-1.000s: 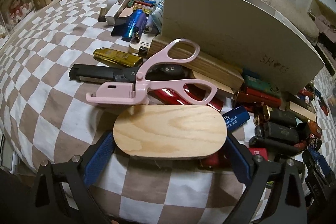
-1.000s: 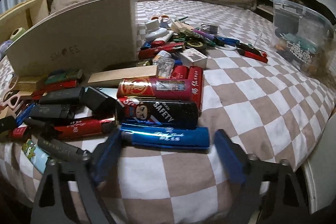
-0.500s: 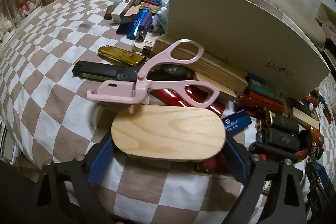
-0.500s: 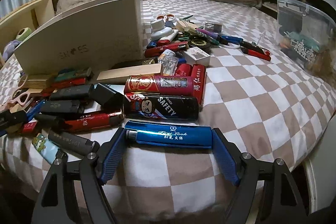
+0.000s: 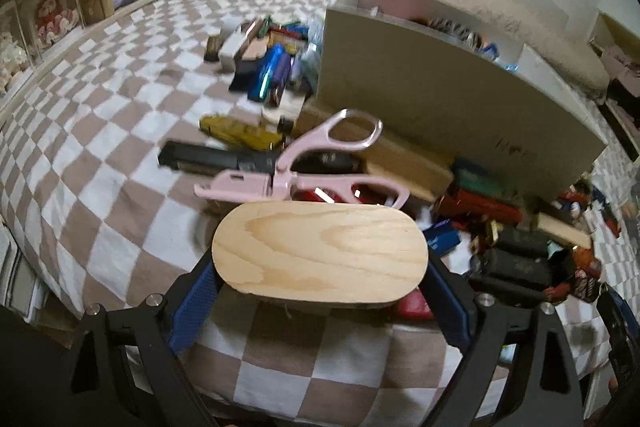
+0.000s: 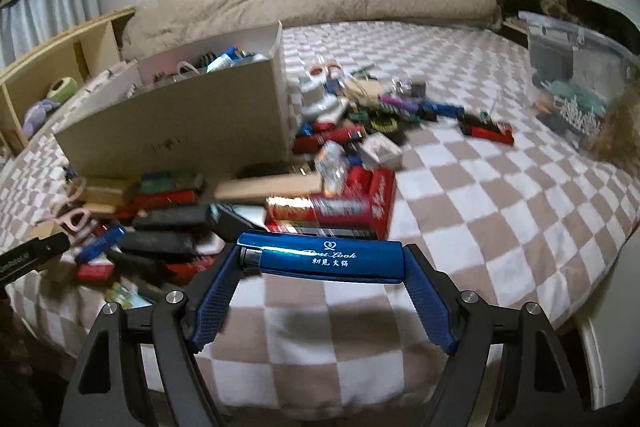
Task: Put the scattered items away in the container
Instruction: 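Lift the wooden piece and blue lighter over the white box with both tools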
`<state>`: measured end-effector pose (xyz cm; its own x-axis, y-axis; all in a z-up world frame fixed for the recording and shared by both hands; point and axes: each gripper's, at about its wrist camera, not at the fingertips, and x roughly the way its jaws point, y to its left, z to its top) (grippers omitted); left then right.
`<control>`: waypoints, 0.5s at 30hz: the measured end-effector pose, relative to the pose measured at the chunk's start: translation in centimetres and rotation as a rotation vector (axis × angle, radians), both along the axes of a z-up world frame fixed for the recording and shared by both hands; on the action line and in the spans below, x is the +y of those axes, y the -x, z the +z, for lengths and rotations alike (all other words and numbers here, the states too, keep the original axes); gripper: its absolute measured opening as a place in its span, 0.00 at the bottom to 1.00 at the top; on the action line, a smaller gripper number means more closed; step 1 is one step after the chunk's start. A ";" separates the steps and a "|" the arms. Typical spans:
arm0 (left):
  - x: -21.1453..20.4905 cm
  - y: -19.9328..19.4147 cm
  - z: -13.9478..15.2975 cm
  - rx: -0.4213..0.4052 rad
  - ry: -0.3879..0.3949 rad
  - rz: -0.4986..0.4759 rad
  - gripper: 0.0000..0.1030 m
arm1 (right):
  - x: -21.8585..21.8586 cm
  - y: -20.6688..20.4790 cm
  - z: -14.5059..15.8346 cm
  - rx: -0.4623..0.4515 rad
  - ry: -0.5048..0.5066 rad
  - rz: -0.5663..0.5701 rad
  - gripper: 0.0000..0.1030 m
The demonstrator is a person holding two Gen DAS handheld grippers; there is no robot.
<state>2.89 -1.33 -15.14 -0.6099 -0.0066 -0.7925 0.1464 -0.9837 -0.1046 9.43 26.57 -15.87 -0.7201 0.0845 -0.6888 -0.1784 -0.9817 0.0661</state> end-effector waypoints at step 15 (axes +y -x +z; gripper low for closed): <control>0.1 0.4 5.8 0.155 0.021 -0.059 0.91 | -2.4 3.4 5.5 0.131 0.043 0.102 0.78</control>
<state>2.52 -1.20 -9.34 -0.7245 0.0178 -0.6890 0.0716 -0.9923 -0.1009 5.98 24.17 -10.41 -0.8071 -0.0208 -0.5901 -0.0655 -0.9901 0.1244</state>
